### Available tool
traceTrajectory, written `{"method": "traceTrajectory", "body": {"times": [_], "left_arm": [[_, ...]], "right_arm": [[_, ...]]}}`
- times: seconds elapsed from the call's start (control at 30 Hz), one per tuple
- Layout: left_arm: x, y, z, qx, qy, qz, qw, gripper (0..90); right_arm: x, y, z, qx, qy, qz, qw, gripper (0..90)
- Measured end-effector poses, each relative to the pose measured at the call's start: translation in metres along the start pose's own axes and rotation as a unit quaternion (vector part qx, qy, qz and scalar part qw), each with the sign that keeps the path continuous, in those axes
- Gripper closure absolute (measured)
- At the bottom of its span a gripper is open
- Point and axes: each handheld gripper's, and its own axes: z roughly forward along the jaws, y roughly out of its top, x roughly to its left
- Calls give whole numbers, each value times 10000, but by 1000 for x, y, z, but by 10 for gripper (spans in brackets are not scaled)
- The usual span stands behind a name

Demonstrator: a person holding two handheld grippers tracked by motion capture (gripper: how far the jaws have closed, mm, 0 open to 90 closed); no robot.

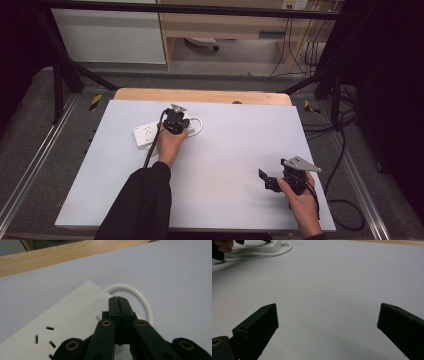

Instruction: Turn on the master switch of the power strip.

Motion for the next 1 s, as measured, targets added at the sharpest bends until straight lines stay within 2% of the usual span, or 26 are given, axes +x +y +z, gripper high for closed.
{"method": "traceTrajectory", "body": {"times": [0.2,0.67,1.0], "left_arm": [[1,0,0,11,-29,-24,10000,900],[-1,0,1,20,36,93,9999,900],[-1,0,1,12,22,68,10000,900]], "right_arm": [[0,0,1,10,4,-8,10000,38],[0,0,1,25,10,0,10000,37],[0,-1,1,39,15,-5,10000,37]]}}
